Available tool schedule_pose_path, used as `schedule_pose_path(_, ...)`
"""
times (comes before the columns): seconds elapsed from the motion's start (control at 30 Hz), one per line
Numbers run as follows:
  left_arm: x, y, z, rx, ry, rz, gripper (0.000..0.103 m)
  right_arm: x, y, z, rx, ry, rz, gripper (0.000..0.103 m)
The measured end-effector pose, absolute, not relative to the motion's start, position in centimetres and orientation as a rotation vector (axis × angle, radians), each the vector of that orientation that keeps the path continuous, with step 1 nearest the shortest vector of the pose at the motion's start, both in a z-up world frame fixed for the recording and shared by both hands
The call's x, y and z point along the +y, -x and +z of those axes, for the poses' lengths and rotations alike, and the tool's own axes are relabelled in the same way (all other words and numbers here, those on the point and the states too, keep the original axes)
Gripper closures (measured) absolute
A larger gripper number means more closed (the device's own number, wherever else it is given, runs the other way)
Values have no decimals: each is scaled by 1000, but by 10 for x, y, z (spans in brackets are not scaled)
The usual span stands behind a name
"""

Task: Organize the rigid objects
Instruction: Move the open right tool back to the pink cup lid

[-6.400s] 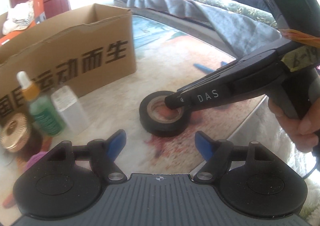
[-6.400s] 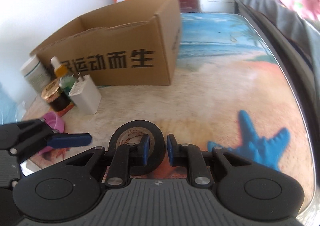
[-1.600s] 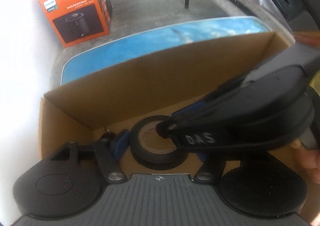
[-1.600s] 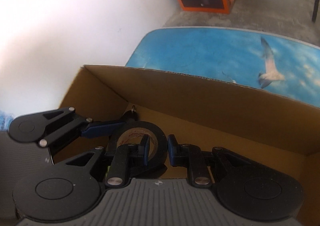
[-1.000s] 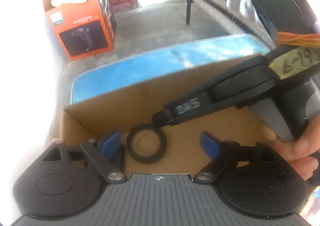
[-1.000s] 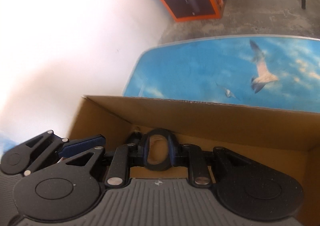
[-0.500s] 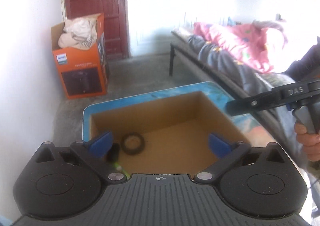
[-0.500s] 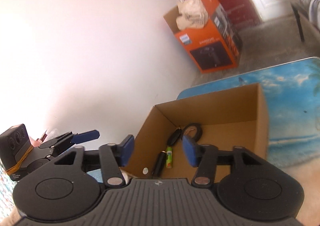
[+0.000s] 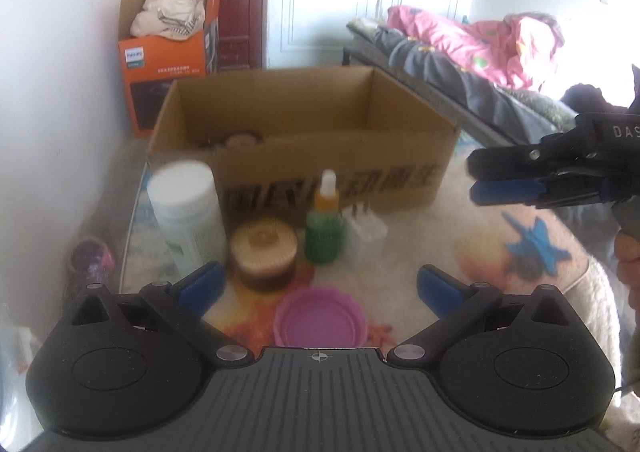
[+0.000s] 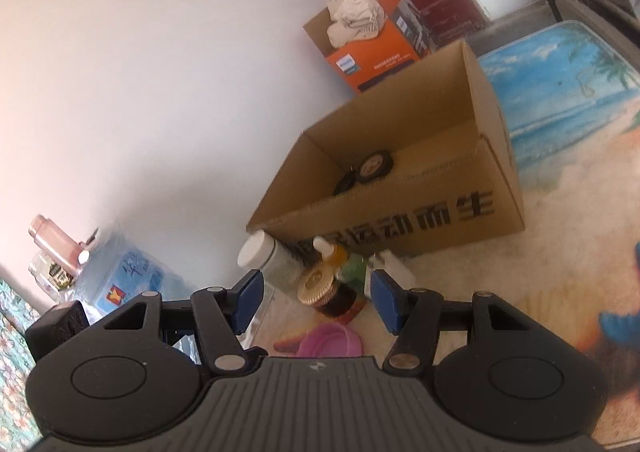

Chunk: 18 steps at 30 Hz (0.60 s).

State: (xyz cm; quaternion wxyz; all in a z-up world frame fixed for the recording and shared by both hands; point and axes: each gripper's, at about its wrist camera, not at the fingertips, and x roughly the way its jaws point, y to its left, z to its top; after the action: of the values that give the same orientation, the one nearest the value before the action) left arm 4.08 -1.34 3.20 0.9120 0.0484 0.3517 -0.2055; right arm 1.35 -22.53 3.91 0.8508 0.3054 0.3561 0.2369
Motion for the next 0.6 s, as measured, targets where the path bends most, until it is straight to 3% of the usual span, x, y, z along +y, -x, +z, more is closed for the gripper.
schedule_pose_path(0.17, -30, -35, 0, 750, -186, -409, 0, -192, -18, -1, 878, -620, 490, 41)
schedule_pose_path(0.4, -39, -38, -32, 755, -319, -385, 2, -161, -25, -27, 927, -504, 463, 54)
schedule_pose_path(0.5, -36, -41, -38, 768, -316, -392, 8, -153, -29, -27, 921, -455, 470, 55)
schedule_pose_path(0.6, -34, -43, -42, 788, -276, -416, 23, -145, -34, -29, 920, -427, 485, 59)
